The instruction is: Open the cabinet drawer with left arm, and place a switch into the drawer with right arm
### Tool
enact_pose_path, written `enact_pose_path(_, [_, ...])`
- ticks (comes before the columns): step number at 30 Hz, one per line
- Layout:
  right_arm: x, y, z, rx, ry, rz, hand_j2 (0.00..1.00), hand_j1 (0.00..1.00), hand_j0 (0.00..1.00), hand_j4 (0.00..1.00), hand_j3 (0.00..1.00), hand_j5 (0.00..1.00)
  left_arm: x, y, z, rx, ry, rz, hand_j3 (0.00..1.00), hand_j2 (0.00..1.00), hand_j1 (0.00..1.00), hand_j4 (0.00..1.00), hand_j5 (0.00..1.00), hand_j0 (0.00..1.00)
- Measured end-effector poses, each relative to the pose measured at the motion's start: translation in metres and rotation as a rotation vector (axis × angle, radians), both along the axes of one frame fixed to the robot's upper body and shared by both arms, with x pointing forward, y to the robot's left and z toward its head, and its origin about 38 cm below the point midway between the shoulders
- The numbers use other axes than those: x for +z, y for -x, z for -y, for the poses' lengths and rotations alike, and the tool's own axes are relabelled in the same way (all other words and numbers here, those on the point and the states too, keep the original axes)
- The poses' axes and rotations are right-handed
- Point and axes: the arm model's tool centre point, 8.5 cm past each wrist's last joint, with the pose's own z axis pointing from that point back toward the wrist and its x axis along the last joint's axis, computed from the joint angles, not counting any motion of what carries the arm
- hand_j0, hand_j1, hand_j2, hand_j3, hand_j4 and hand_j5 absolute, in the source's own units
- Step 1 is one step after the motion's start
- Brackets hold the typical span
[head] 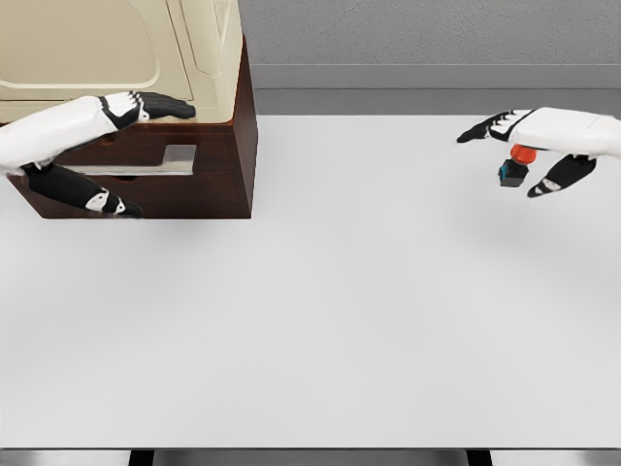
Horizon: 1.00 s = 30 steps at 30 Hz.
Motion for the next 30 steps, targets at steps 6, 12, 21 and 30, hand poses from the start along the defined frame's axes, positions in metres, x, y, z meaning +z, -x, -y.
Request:
enact_pose_path(6, [-0.026, -0.028, 0.017, -0.116, 0.03, -0.043, 1.0, 1.0, 1.0, 1.0, 1.0, 1.0, -0.003, 0.004, 0.001, -0.064, -0.123, -0.04, 1.0, 1.0, 1.0, 1.0, 1.0, 1.0])
enact_pose_path(12, [-0.036, -0.044, 0.023, -0.184, 0.066, -0.062, 1.0, 1.0, 1.0, 1.0, 1.0, 1.0, 0.003, 0.011, 0.001, -0.167, -0.317, -0.091, 1.0, 1.0, 1.0, 1.0, 1.0, 1.0])
enact_pose_path(21, [-0.046, -0.067, 0.026, -0.266, 0.107, -0.093, 1.0, 1.0, 1.0, 1.0, 1.0, 1.0, 0.023, 0.014, -0.01, -0.154, -0.235, -0.126, 1.0, 1.0, 1.0, 1.0, 1.0, 1.0])
enact_pose_path(30, [-0.069, -0.076, 0.024, -0.321, 0.168, -0.147, 1.0, 1.0, 1.0, 1.0, 1.0, 1.0, 0.02, 0.0, -0.026, 0.041, -0.246, -0.321, 1.0, 1.0, 1.0, 1.0, 1.0, 1.0])
